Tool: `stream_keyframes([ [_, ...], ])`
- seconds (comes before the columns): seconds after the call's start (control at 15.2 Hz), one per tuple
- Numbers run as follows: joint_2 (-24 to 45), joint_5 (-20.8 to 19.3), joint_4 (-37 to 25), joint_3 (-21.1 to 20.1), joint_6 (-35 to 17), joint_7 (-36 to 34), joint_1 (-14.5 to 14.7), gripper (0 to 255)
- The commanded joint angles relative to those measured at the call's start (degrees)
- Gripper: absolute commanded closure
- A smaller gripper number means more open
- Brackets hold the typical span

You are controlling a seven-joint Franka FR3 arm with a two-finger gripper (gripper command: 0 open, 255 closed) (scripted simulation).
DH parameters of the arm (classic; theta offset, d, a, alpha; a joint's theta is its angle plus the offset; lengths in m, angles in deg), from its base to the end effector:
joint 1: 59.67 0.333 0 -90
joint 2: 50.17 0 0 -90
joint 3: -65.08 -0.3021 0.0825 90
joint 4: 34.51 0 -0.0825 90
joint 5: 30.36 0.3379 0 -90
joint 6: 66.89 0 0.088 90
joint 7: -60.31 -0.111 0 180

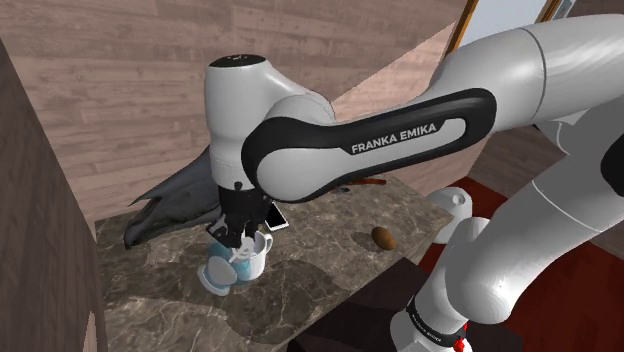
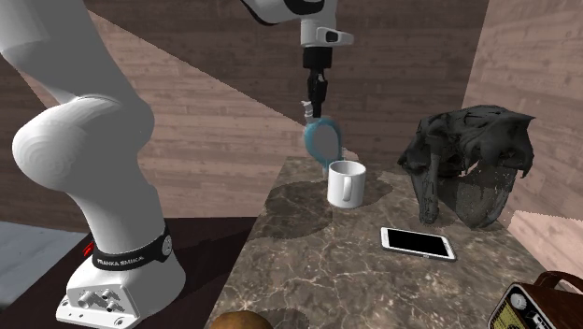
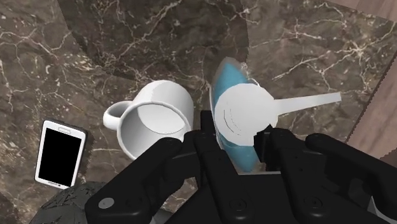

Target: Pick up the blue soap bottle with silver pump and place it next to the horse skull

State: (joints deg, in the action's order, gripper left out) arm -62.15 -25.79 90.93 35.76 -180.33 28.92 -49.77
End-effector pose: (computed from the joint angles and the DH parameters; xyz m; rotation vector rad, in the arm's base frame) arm 0.3415 0.2973 0.4630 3.1002 0.1447 -0.0056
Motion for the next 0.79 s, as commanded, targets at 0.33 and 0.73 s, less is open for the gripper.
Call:
stream_keyframes([
  [0.33,0.86,-0.3,1.89,-0.32,-2.73,-0.33,0.01,255],
  [0.73,0.87,-0.3,1.87,-0.32,-2.73,-0.35,0.01,0],
])
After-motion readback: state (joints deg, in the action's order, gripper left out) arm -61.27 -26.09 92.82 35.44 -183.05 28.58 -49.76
